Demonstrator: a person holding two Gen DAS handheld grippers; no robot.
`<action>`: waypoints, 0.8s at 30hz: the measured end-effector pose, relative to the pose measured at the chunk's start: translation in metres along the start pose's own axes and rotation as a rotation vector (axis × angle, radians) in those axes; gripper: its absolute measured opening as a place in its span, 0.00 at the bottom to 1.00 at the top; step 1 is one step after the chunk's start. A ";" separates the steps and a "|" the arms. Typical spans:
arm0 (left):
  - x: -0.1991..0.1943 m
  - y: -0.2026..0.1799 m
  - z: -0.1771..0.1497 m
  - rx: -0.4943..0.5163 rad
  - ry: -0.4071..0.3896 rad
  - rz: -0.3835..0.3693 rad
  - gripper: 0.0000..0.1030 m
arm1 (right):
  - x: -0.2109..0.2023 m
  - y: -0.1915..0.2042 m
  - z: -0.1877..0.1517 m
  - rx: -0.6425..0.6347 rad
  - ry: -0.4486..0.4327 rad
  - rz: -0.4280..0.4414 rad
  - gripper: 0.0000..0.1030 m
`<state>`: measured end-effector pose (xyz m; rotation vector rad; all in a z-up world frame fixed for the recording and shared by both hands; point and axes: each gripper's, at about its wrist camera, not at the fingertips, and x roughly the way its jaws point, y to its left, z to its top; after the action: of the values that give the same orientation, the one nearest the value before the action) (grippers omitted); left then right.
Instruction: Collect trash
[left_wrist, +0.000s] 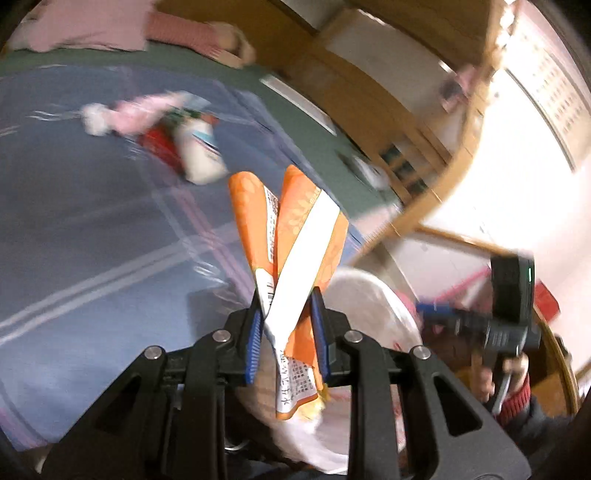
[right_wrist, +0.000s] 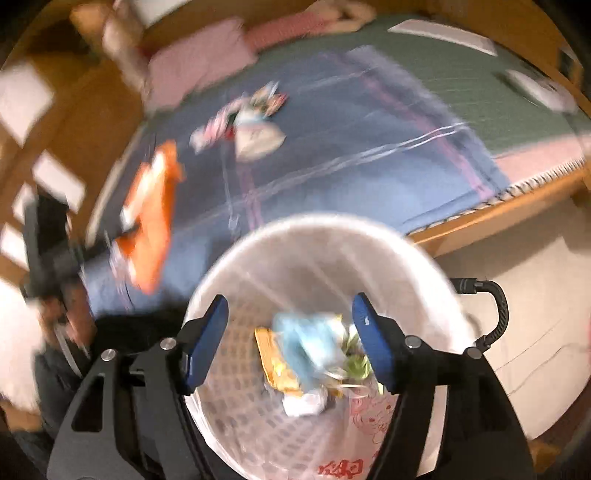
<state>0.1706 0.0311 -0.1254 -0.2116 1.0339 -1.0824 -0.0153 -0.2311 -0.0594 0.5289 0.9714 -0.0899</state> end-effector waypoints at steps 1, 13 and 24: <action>0.009 -0.010 -0.006 0.020 0.025 -0.028 0.24 | -0.006 -0.006 0.002 0.025 -0.029 -0.002 0.69; 0.073 -0.100 -0.063 0.273 0.203 -0.106 0.71 | -0.023 -0.030 0.025 0.150 -0.136 -0.021 0.73; -0.072 0.060 -0.003 -0.297 -0.343 0.502 0.96 | 0.048 0.030 0.068 0.023 -0.071 -0.017 0.79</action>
<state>0.2000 0.1201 -0.1202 -0.3419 0.8676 -0.4168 0.0731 -0.2292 -0.0555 0.5356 0.9069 -0.1346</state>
